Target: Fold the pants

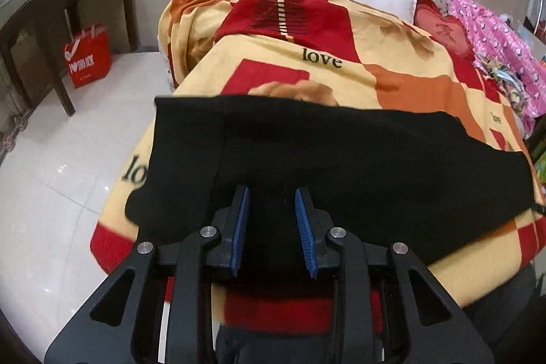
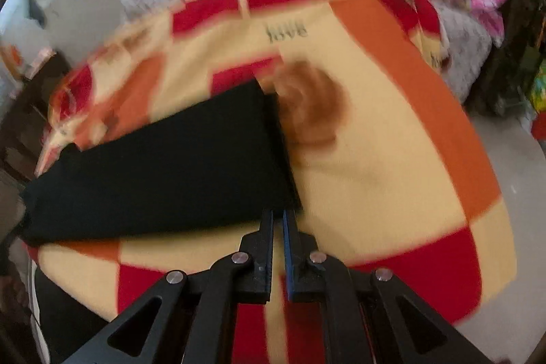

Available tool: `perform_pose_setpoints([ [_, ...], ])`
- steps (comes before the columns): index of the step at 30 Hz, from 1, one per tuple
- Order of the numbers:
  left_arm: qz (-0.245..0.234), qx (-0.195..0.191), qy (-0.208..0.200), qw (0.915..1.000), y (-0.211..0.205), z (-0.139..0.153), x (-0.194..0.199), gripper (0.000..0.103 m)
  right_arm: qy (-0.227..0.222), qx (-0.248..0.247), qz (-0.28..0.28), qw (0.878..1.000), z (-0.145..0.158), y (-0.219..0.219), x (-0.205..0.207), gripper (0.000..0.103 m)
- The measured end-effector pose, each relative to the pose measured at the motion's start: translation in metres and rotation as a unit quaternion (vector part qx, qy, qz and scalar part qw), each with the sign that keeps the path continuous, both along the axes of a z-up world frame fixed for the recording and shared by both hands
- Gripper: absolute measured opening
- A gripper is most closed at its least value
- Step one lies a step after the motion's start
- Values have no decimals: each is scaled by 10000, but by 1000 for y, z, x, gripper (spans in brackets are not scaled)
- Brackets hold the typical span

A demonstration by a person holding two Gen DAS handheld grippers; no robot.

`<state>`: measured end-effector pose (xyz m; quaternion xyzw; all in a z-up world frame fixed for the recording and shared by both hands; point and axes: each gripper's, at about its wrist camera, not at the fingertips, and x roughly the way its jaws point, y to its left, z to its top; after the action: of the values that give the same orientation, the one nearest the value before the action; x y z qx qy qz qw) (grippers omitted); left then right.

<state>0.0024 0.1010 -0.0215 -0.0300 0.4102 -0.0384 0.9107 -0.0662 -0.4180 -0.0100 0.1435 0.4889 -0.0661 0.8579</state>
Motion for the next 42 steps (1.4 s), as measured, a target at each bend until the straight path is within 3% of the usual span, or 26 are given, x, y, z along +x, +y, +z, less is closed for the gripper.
perform_pose_setpoints([
  [2,-16,69,-47,10000,-4,-1,1,29,-36,-5,-102,9999,13,-1,2,3],
  [5,-32,-6,-158,9999,1,0,-3,30,-846,-240,-103,9961,58,9,7,4],
  [8,-18,-323,-89,9994,9,0,6,31,-1190,-235,420,9917,78,33,46,6],
  [10,19,-573,11,9984,13,1,13,31,-1102,-349,811,9900,70,48,79,6],
  [12,14,-829,112,9965,19,0,23,31,-735,-573,950,9911,46,57,105,6],
  [15,-4,-1079,184,9940,23,0,32,31,-152,-594,644,9960,6,38,109,5],
  [16,-13,-1122,191,9935,23,0,34,31,-492,-440,545,9963,3,28,98,5],
  [18,-26,-1129,183,9934,21,1,42,31,-681,-119,357,9970,-4,12,84,5],
  [23,277,-1112,364,9927,17,10,47,31,-639,-37,106,9979,-6,9,80,4],
  [26,252,-962,-134,9950,10,35,37,31,-701,-212,-69,9973,19,24,77,5],
  [29,187,-1048,-212,9941,5,44,44,31,-1342,40,579,9892,52,78,78,7],
  [32,320,-935,383,9944,2,13,61,31,-1564,520,1753,9706,68,152,96,7],
  [33,336,-940,449,9940,3,5,60,30,-1572,674,2168,9611,71,179,105,7],
  [34,291,-927,215,9950,4,6,52,30,-1546,711,2496,9533,71,205,112,7],
  [36,297,-1010,194,9943,7,6,46,30,-1508,561,3008,9400,68,252,125,7],
  [38,300,-1158,176,9927,13,5,44,30,-1087,633,3473,9293,50,292,143,7],
  [39,281,-1213,149,9921,14,4,43,30,-861,508,3544,9297,40,302,151,7],
  [41,255,-1228,72,9921,14,2,41,30,-487,-336,3401,9385,16,313,165,6],
  [42,221,-1147,-1,9931,12,2,40,30,-589,-271,3308,9415,10,304,169,6],
])
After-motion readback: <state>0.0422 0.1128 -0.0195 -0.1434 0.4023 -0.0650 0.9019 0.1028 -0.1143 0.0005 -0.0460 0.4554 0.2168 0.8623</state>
